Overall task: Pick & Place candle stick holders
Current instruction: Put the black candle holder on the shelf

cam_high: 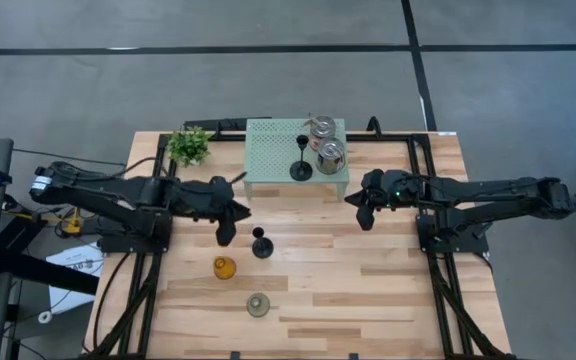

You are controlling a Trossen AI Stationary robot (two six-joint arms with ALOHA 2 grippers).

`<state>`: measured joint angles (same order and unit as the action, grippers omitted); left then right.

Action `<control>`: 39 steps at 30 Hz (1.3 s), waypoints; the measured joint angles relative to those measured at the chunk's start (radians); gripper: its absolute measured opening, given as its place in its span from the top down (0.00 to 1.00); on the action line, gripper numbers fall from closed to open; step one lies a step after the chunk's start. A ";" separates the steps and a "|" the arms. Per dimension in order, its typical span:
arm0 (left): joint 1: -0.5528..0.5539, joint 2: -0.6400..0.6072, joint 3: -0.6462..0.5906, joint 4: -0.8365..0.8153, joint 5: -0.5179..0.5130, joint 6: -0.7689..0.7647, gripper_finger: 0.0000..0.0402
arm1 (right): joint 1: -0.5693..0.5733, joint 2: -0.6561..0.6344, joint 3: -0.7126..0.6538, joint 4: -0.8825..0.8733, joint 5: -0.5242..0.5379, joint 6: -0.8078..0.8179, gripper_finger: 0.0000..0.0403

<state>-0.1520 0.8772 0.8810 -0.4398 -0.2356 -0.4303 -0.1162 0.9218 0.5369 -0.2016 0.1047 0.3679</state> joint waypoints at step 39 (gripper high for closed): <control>0.073 0.127 0.001 0.103 0.148 -0.595 0.67 | -0.004 0.000 0.000 -0.011 0.024 -0.142 1.00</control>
<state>-0.0788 1.0039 0.8818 -0.3370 -0.0879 -1.0257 -0.1200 0.9218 0.5373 -0.2128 0.1284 0.2261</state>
